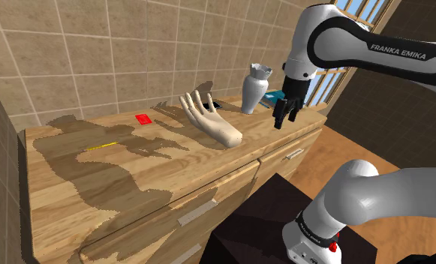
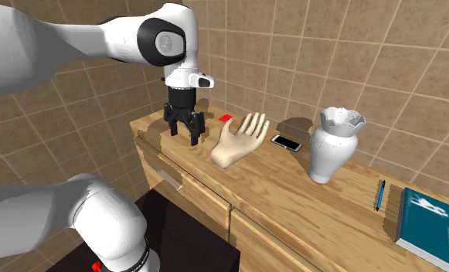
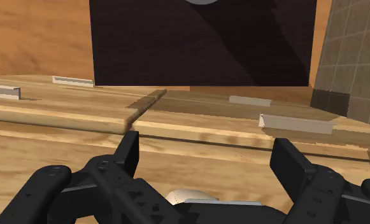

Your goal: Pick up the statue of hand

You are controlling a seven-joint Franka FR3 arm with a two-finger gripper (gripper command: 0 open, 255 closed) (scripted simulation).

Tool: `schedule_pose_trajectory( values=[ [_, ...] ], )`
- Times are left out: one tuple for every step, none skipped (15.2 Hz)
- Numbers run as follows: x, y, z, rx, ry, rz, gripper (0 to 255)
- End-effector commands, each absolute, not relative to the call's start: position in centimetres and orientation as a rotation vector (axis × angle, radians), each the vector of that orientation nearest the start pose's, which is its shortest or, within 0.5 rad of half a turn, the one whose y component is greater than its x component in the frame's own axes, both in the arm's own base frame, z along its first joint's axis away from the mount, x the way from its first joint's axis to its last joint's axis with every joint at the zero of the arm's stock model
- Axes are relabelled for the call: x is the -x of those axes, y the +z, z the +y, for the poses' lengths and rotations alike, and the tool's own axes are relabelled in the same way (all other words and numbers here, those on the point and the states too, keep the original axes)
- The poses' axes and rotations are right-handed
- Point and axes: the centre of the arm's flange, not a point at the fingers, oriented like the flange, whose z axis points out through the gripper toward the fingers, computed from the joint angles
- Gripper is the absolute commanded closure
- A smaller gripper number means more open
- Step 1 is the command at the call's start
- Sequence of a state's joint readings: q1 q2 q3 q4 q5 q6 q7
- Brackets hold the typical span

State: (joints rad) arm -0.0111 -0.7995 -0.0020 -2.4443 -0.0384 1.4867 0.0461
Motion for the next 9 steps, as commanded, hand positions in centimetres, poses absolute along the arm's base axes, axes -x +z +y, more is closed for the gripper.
schedule_pose_trajectory(
  values=[
    [-29.0,54.7,-0.8,3.170,0.250,0.093,0],
    [-30.2,54.3,-0.8,3.167,0.242,0.082,0],
    [-31.3,53.9,-0.7,3.165,0.234,0.072,0],
    [-32.5,53.5,-0.6,3.162,0.225,0.061,0],
    [-33.7,53.1,-0.5,3.159,0.217,0.051,0],
    [-34.8,52.7,-0.4,3.156,0.209,0.040,0],
    [-36.0,52.3,-0.2,3.153,0.201,0.030,0],
    [-37.2,52.0,-0.1,3.150,0.193,0.019,0],
    [-38.3,51.6,0.0,3.147,0.184,0.009,0]
  ],
)
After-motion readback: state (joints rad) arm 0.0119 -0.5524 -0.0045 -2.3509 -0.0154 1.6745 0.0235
